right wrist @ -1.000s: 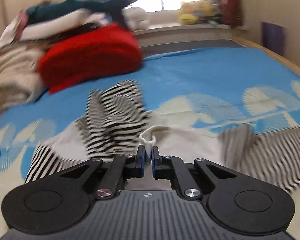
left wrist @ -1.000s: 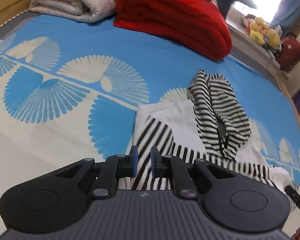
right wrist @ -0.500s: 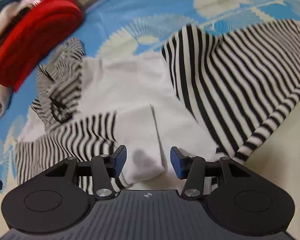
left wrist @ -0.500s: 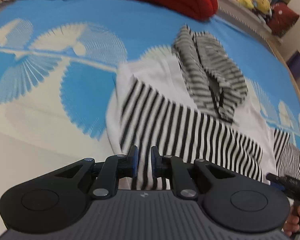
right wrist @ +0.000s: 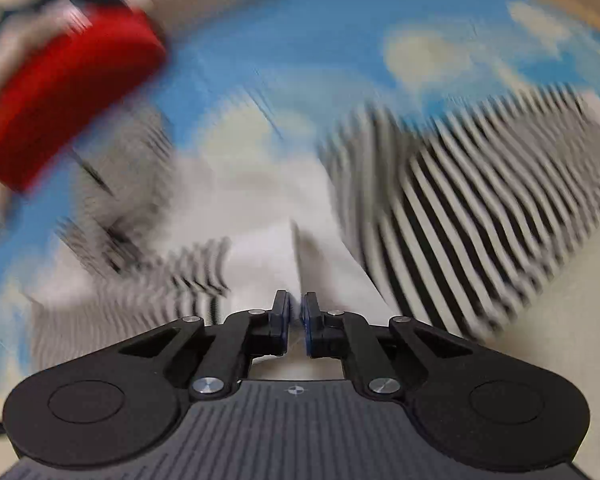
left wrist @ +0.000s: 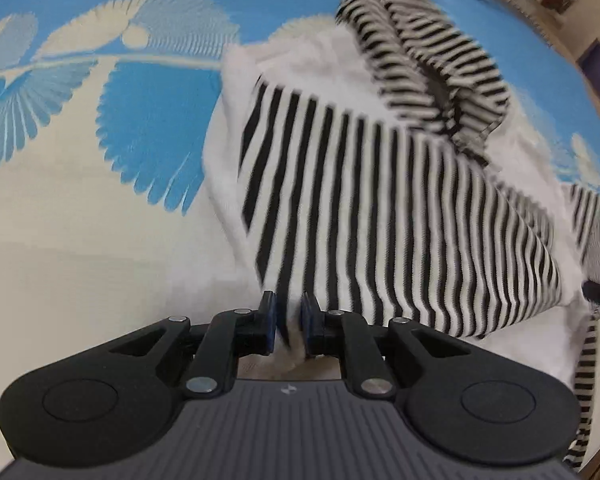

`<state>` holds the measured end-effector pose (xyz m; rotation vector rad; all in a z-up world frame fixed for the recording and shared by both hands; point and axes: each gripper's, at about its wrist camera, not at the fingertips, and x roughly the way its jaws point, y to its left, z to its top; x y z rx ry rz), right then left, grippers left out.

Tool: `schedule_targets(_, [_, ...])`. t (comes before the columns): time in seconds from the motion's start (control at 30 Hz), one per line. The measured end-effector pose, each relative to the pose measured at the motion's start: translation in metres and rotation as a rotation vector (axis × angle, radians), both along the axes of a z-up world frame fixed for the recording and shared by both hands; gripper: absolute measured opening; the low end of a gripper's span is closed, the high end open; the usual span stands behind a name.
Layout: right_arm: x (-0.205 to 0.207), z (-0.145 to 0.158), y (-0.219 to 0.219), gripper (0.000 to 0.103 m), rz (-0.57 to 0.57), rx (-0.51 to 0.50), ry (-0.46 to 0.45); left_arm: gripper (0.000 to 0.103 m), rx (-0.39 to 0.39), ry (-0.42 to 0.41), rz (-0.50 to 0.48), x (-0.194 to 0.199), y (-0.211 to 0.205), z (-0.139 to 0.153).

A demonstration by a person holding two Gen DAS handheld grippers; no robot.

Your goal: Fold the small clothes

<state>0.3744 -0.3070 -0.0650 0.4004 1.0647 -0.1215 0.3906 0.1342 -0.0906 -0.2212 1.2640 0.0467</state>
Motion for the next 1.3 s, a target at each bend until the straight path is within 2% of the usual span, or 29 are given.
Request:
schedule_targets(0.03, [-0.002, -0.007, -0.002, 0.011, -0.036, -0.034, 0.038, 0.014, 0.008, 0.009, 0.005, 0.000, 0.000, -0.002])
schedule_targets(0.1, [-0.009, -0.002, -0.004, 0.011, -0.079, -0.061, -0.014, 0.014, 0.005, -0.006, 0.007, 0.001, -0.002, 0.002])
schedule_targets(0.17, [-0.012, 0.012, 0.006, 0.013, -0.029, -0.083, -0.107, 0.014, -0.021, -0.045, 0.003, 0.003, -0.003, 0.012])
schedule_targets(0.23, [-0.011, 0.021, 0.014, 0.025, 0.042, -0.010, -0.168, 0.015, -0.024, -0.053, -0.003, 0.004, -0.005, 0.012])
schedule_targets(0.27, [-0.007, 0.017, 0.015, 0.027, 0.064, 0.032, -0.155, 0.015, -0.009, -0.031, -0.004, 0.004, -0.006, 0.006])
schedule_targets(0.3, [-0.003, 0.007, 0.015, 0.029, 0.066, 0.059, -0.102, 0.015, 0.014, 0.002, -0.006, 0.003, -0.007, -0.002])
schedule_targets(0.33, [0.001, -0.005, 0.015, 0.030, 0.061, 0.064, -0.028, 0.015, 0.034, 0.029, -0.006, 0.002, -0.007, -0.009])
schedule_targets(0.4, [0.002, -0.030, 0.007, 0.029, 0.014, 0.056, 0.122, 0.015, 0.042, 0.033, -0.003, 0.001, -0.006, -0.010])
schedule_targets(0.47, [0.000, -0.026, 0.000, 0.030, -0.037, 0.085, 0.090, 0.016, 0.026, -0.007, -0.004, 0.001, -0.007, 0.002])
schedule_targets(0.53, [0.000, -0.013, 0.005, 0.033, -0.004, 0.052, 0.035, 0.025, -0.008, -0.051, -0.015, 0.000, -0.010, 0.007])
schedule_targets(0.57, [0.000, -0.012, 0.004, 0.040, 0.003, 0.050, 0.012, 0.027, -0.007, -0.036, -0.025, 0.000, -0.012, 0.003])
schedule_targets(0.63, [0.004, -0.022, -0.003, 0.042, -0.019, 0.058, 0.071, 0.027, 0.033, 0.033, -0.042, 0.001, -0.020, -0.014])
schedule_targets(0.67, [0.001, -0.025, -0.004, 0.041, -0.049, 0.059, 0.108, 0.027, 0.048, 0.029, -0.048, 0.000, -0.023, -0.016])
schedule_targets(0.7, [-0.002, -0.024, -0.009, 0.041, -0.083, 0.079, 0.101, 0.027, 0.064, 0.026, -0.055, 0.000, -0.026, -0.013])
schedule_targets(0.77, [-0.001, -0.012, -0.011, 0.041, -0.086, 0.077, 0.061, 0.027, 0.068, -0.017, -0.070, 0.002, -0.034, 0.005])
schedule_targets(0.83, [-0.001, 0.006, -0.014, 0.041, -0.072, 0.053, -0.019, 0.028, 0.067, -0.088, -0.090, 0.002, -0.044, 0.030])
schedule_targets(0.9, [0.001, 0.023, -0.027, 0.041, -0.084, 0.041, -0.090, 0.033, 0.062, -0.155, -0.124, 0.000, -0.057, 0.054])
schedule_targets(0.93, [0.001, 0.027, -0.034, 0.041, -0.095, 0.037, -0.111, 0.036, 0.058, -0.186, -0.143, -0.001, -0.065, 0.064])
schedule_targets(1.03, [-0.002, 0.037, -0.063, 0.041, -0.147, 0.015, -0.148, 0.039, 0.050, -0.242, -0.190, -0.007, -0.092, 0.080])
schedule_targets(1.17, [-0.003, 0.034, -0.108, 0.041, -0.249, -0.016, -0.152, 0.039, 0.057, -0.243, -0.233, -0.004, -0.118, 0.080])
schedule_targets(1.3, [-0.018, 0.030, -0.162, 0.039, -0.377, 0.021, -0.151, 0.039, 0.065, -0.235, -0.244, -0.003, -0.129, 0.075])
